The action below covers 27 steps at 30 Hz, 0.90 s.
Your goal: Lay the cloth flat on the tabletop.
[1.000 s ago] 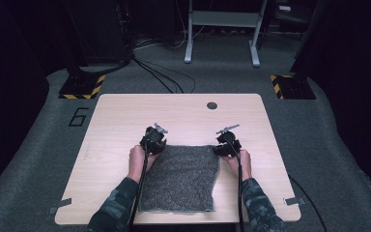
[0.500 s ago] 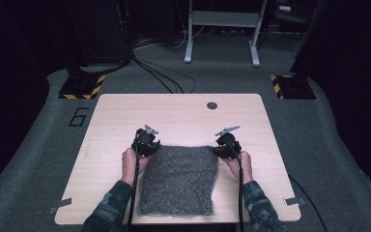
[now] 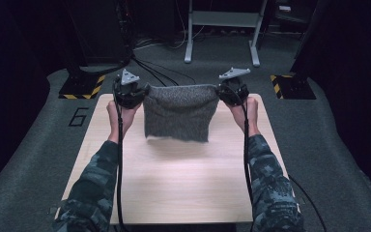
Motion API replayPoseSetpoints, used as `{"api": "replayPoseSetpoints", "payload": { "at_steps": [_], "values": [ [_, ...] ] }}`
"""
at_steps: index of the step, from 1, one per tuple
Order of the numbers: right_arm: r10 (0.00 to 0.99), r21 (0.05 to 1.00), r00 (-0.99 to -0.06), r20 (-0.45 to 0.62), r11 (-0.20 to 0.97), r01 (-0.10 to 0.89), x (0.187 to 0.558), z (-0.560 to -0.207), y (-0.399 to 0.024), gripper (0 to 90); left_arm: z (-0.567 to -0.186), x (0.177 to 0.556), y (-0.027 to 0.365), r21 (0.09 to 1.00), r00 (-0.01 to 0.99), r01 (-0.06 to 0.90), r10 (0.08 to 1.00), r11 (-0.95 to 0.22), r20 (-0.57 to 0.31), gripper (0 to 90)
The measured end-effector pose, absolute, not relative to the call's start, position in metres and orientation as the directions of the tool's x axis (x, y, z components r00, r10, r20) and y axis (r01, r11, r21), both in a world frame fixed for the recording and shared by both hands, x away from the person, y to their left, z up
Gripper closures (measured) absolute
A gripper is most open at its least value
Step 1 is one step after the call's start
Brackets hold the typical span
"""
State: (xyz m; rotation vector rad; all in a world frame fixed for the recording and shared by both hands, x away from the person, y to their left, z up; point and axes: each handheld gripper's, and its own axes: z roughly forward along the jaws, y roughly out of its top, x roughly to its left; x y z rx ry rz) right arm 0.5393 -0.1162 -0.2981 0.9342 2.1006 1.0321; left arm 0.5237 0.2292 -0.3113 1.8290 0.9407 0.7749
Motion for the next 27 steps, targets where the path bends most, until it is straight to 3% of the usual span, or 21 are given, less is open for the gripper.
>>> {"api": "replayPoseSetpoints", "payload": {
  "at_steps": [3, 7, 11, 18, 27],
  "values": [
    [0.788, 0.848, -0.581, -0.203, 0.438, 0.298, 0.521, -0.296, -0.118, 86.7, -0.315, 0.508, 0.229, 0.916, 0.535, 0.254, 0.834, -0.310, 0.134, 88.1],
    [0.763, 0.826, -0.613, -0.206, 0.471, 0.309, 0.503, -0.321, -0.117, 86.6, -0.359, 0.497, 0.232, 0.899, 0.564, 0.306, 0.820, -0.314, 0.095, 88.1],
    [0.726, 0.779, -0.663, -0.182, 0.518, 0.353, 0.478, -0.375, -0.116, 86.4, -0.416, 0.476, 0.230, 0.873, 0.593, 0.375, 0.805, -0.311, 0.032, 88.1],
    [0.714, 0.760, -0.690, -0.114, 0.511, 0.402, 0.445, -0.423, -0.122, 86.1, -0.448, 0.446, 0.234, 0.859, 0.614, 0.406, 0.790, -0.313, -0.003, 87.8],
    [0.709, 0.738, -0.703, -0.057, 0.504, 0.448, 0.415, -0.454, -0.130, 84.5, -0.475, 0.416, 0.245, 0.836, 0.627, 0.464, 0.776, -0.294, -0.074, 85.2]
  ]
}}
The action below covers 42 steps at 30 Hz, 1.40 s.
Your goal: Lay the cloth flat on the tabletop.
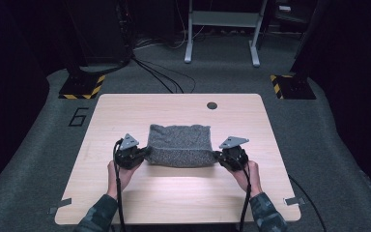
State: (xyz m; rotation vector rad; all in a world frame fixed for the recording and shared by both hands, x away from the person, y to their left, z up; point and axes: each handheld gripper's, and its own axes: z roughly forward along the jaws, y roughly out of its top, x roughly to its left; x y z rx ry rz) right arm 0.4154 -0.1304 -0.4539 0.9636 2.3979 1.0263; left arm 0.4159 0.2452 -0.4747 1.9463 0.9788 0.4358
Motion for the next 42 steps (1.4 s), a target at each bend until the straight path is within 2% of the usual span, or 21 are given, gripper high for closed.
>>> {"api": "replayPoseSetpoints", "payload": {
  "at_steps": [3, 5, 6, 7, 9, 10, 12, 16, 17, 18, 22, 25, 29, 37, 42],
  "values": [
    [0.707, 0.725, -0.706, -0.037, 0.505, 0.468, 0.406, -0.461, -0.134, 82.4, -0.481, 0.407, 0.248, 0.825, 0.641, 0.484, 0.760, -0.293, -0.106, 83.5],
    [0.706, 0.711, -0.708, -0.023, 0.509, 0.485, 0.400, -0.465, -0.137, 79.7, -0.483, 0.400, 0.249, 0.813, 0.657, 0.493, 0.745, -0.309, -0.115, 77.4],
    [0.697, 0.708, -0.717, -0.008, 0.510, 0.488, 0.398, -0.466, -0.140, 76.8, -0.485, 0.397, 0.251, 0.809, 0.661, 0.502, 0.739, -0.306, -0.130, 77.4],
    [0.696, 0.706, -0.718, 0.023, 0.497, 0.504, 0.392, -0.466, -0.145, 70.8, -0.486, 0.389, 0.255, 0.806, 0.661, 0.515, 0.734, -0.292, -0.156, 71.1],
    [0.691, 0.709, -0.721, 0.052, 0.483, 0.514, 0.387, -0.464, -0.151, 62.6, -0.486, 0.385, 0.258, 0.805, 0.662, 0.519, 0.731, -0.287, -0.166, 64.4],
    [0.691, 0.709, -0.721, 0.052, 0.483, 0.514, 0.387, -0.464, -0.151, 62.6, -0.484, 0.381, 0.261, 0.809, 0.656, 0.523, 0.733, -0.268, -0.182, 64.4],
    [0.687, 0.716, -0.723, 0.066, 0.472, 0.514, 0.386, -0.459, -0.155, 56.7, -0.479, 0.375, 0.267, 0.817, 0.635, 0.529, 0.745, -0.229, -0.202, 54.1],
    [0.699, 0.738, -0.710, 0.080, 0.437, 0.514, 0.392, -0.450, -0.161, 46.2, -0.463, 0.372, 0.276, 0.837, 0.623, 0.504, 0.760, -0.213, -0.182, 41.6],
    [0.713, 0.751, -0.697, 0.076, 0.418, 0.510, 0.398, -0.447, -0.162, 39.7, -0.461, 0.376, 0.275, 0.833, 0.612, 0.507, 0.774, -0.224, -0.164, 37.5],
    [0.713, 0.751, -0.697, 0.076, 0.418, 0.510, 0.398, -0.447, -0.162, 39.7, -0.461, 0.376, 0.275, 0.833, 0.612, 0.507, 0.774, -0.224, -0.164, 36.1],
    [0.732, 0.747, -0.681, 0.031, 0.435, 0.502, 0.413, -0.454, -0.148, 26.0, -0.472, 0.393, 0.261, 0.789, 0.622, 0.537, 0.772, -0.299, -0.131, 31.9],
    [0.761, 0.714, -0.649, 0.007, 0.451, 0.536, 0.435, -0.473, -0.128, 20.0, -0.486, 0.404, 0.246, 0.753, 0.631, 0.559, 0.767, -0.347, -0.114, 27.5],
    [0.783, 0.668, -0.621, 0.005, 0.460, 0.585, 0.454, -0.492, -0.117, 18.7, -0.498, 0.418, 0.233, 0.722, 0.633, 0.573, 0.769, -0.388, -0.089, 25.5],
    [0.807, 0.611, -0.590, -0.022, 0.478, 0.631, 0.458, -0.511, -0.123, 20.1, -0.512, 0.416, 0.222, 0.661, 0.654, 0.559, 0.756, -0.501, 0.021, 27.3],
    [0.811, 0.615, -0.585, -0.029, 0.476, 0.629, 0.454, -0.511, -0.129, 20.0, -0.517, 0.412, 0.222, 0.666, 0.653, 0.557, 0.757, -0.496, 0.018, 28.1]
  ]
}}
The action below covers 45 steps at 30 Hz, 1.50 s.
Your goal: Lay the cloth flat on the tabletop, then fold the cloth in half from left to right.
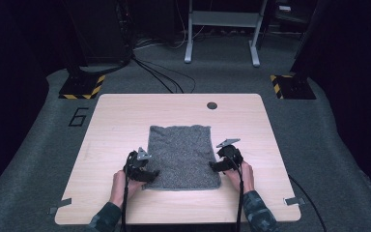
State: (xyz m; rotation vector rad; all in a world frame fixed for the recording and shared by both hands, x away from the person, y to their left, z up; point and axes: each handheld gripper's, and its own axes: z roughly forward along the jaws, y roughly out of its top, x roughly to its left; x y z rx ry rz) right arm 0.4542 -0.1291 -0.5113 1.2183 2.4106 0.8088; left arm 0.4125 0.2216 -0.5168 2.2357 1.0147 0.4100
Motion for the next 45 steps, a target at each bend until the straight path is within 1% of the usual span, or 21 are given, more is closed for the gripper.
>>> {"api": "replayPoseSetpoints", "payload": {
  "at_steps": [7, 9, 10, 15, 17, 23, 24, 26, 27, 30, 32, 35, 37, 39, 41, 45],
  "values": [
    [0.823, 0.614, -0.568, -0.016, 0.456, 0.644, 0.440, -0.512, -0.144, 19.7, -0.518, 0.398, 0.223, 0.673, 0.673, 0.542, 0.740, -0.503, 0.010, 27.7],
    [0.821, 0.617, -0.570, -0.012, 0.455, 0.642, 0.437, -0.512, -0.145, 19.5, -0.518, 0.394, 0.221, 0.668, 0.673, 0.544, 0.739, -0.508, 0.014, 25.8],
    [0.819, 0.620, -0.573, -0.016, 0.458, 0.637, 0.435, -0.513, -0.145, 19.3, -0.518, 0.393, 0.220, 0.666, 0.675, 0.539, 0.738, -0.516, 0.025, 23.4],
    [0.816, 0.621, -0.578, -0.013, 0.460, 0.635, 0.429, -0.513, -0.143, 18.2, -0.519, 0.390, 0.217, 0.660, 0.672, 0.552, 0.740, -0.511, 0.011, 19.4],
    [0.814, 0.617, -0.581, -0.008, 0.461, 0.637, 0.426, -0.513, -0.143, 17.9, -0.519, 0.393, 0.217, 0.655, 0.674, 0.552, 0.738, -0.517, 0.015, 16.1],
    [0.819, 0.624, -0.574, -0.004, 0.450, 0.639, 0.423, -0.514, -0.144, 16.8, -0.518, 0.393, 0.216, 0.650, 0.670, 0.557, 0.742, -0.517, 0.017, 15.4],
    [0.821, 0.614, -0.571, -0.011, 0.456, 0.645, 0.421, -0.513, -0.144, 13.9, -0.516, 0.393, 0.221, 0.673, 0.672, 0.548, 0.741, -0.496, -0.001, 13.8],
    [0.821, 0.633, -0.571, -0.009, 0.447, 0.632, 0.419, -0.509, -0.146, 13.9, -0.511, 0.394, 0.228, 0.705, 0.659, 0.539, 0.752, -0.460, -0.013, 13.0],
    [0.821, 0.633, -0.571, -0.009, 0.447, 0.632, 0.419, -0.509, -0.146, 13.9, -0.511, 0.394, 0.228, 0.705, 0.659, 0.539, 0.752, -0.460, -0.013, 12.1],
    [0.823, 0.651, -0.568, 0.002, 0.430, 0.625, 0.414, -0.500, -0.146, 13.6, -0.504, 0.399, 0.238, 0.718, 0.637, 0.559, 0.769, -0.415, -0.051, 10.1],
    [0.806, 0.665, -0.592, 0.004, 0.440, 0.603, 0.411, -0.491, -0.142, 13.4, -0.499, 0.404, 0.243, 0.728, 0.626, 0.554, 0.779, -0.404, -0.044, 9.2],
    [0.795, 0.669, -0.607, -0.001, 0.452, 0.590, 0.409, -0.488, -0.136, 13.4, -0.493, 0.413, 0.249, 0.743, 0.609, 0.553, 0.791, -0.377, -0.053, 7.8],
    [0.780, 0.661, -0.626, 0.011, 0.463, 0.590, 0.407, -0.485, -0.125, 13.0, -0.489, 0.423, 0.255, 0.756, 0.594, 0.559, 0.801, -0.341, -0.078, 7.3],
    [0.773, 0.667, -0.634, 0.012, 0.466, 0.581, 0.407, -0.485, -0.122, 13.0, -0.488, 0.427, 0.256, 0.754, 0.591, 0.563, 0.802, -0.339, -0.081, 7.0],
    [0.758, 0.667, -0.652, 0.015, 0.478, 0.571, 0.403, -0.484, -0.110, 12.7, -0.488, 0.440, 0.259, 0.749, 0.574, 0.581, 0.813, -0.319, -0.099, 5.1],
    [0.735, 0.676, -0.678, 0.015, 0.492, 0.548, 0.399, -0.483, -0.098, 12.6, -0.489, 0.452, 0.262, 0.743, 0.566, 0.594, 0.816, -0.309, -0.113, 5.2]
  ]
}}
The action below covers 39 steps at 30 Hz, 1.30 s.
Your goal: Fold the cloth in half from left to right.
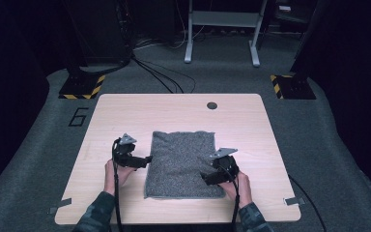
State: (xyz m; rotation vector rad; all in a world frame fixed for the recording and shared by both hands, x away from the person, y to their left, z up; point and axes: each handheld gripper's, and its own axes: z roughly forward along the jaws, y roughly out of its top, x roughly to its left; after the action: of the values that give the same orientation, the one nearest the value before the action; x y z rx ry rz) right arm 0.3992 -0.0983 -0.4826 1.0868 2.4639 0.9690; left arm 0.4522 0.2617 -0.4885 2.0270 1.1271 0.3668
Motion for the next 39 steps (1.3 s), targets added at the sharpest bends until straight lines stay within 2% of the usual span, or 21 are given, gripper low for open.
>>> {"api": "replayPoseSetpoints", "payload": {
  "at_steps": [7, 16, 28, 39],
  "values": [
    [0.674, 0.691, -0.739, 0.007, 0.530, 0.491, 0.390, -0.475, -0.064, 12.7, -0.492, 0.473, 0.258, 0.732, 0.562, 0.596, 0.823, -0.331, -0.086, 7.1],
    [0.616, 0.689, -0.787, 0.028, 0.559, 0.462, 0.381, -0.475, -0.030, 12.5, -0.500, 0.502, 0.252, 0.711, 0.547, 0.632, 0.828, -0.309, -0.125, 4.9],
    [0.524, 0.700, -0.852, 0.021, 0.600, 0.386, 0.371, -0.477, 0.013, 14.6, -0.499, 0.529, 0.244, 0.715, 0.544, 0.632, 0.829, -0.301, -0.132, 7.5],
    [0.430, 0.684, -0.903, 0.016, 0.653, 0.323, 0.358, -0.486, 0.060, 25.7, -0.507, 0.548, 0.234, 0.701, 0.533, 0.645, 0.836, -0.304, -0.128, 15.3]
  ]
}}
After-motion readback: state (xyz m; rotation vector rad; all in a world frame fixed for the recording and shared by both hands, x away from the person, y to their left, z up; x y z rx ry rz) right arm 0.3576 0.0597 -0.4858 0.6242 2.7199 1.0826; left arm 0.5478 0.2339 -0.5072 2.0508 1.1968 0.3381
